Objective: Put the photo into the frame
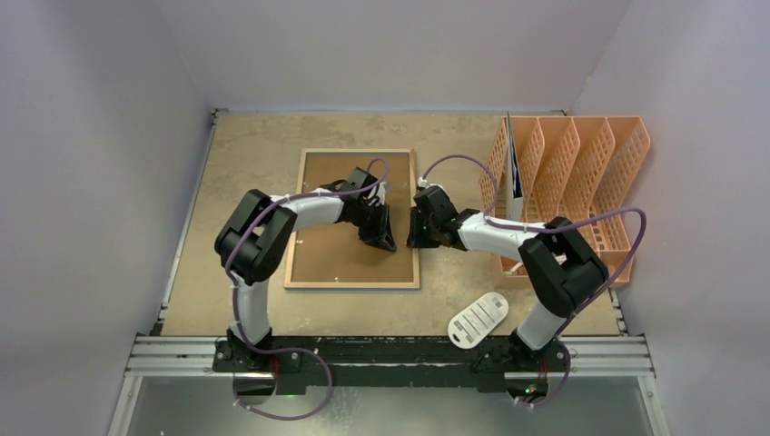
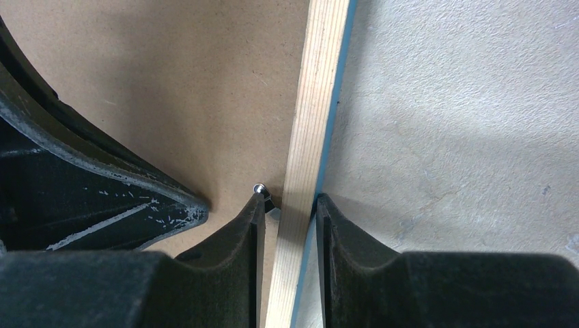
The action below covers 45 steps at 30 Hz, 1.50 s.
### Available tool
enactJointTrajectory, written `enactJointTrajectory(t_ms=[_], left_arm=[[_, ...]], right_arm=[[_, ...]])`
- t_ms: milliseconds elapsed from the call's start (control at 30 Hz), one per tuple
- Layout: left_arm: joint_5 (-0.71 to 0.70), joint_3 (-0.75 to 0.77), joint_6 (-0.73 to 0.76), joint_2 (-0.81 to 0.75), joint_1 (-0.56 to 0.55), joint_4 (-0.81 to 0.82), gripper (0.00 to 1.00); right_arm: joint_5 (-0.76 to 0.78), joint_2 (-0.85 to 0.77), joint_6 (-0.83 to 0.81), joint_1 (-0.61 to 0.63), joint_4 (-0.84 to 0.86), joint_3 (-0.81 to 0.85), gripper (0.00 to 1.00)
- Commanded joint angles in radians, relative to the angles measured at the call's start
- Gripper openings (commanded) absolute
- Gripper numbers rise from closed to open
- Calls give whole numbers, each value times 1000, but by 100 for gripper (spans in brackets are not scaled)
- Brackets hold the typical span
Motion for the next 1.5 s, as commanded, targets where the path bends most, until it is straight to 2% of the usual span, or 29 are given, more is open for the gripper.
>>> enactJointTrajectory(t_ms=[0, 100, 300, 467, 533, 700, 967, 1233, 1467], left_arm=[[-320, -109, 117, 211, -39, -91, 15], [-309, -108, 117, 197, -39, -85, 15], [-288, -101, 117, 158, -39, -77, 16], [-266, -83, 108, 71, -36, -73, 20], [-259, -68, 101, 30, -30, -74, 23], [-255, -45, 66, -61, -9, -64, 31], [-270, -63, -7, -137, 82, -25, 33], [-235, -18, -6, -77, 112, 3, 33], [-232, -5, -13, -41, 113, 42, 32]], right_arm=[[26, 24, -28, 2, -18, 16, 6], [64, 23, -38, 2, 7, 20, 0], [74, -12, -45, 2, 33, 23, 2], [72, -51, 10, -5, -8, 75, 39], [78, -56, 25, -10, -20, 106, 46], [120, -24, 56, -30, -45, 202, 55], [233, 158, 40, -60, -108, 413, 58], [266, 361, 5, -102, -151, 612, 60], [306, 453, 8, -121, -150, 693, 59]])
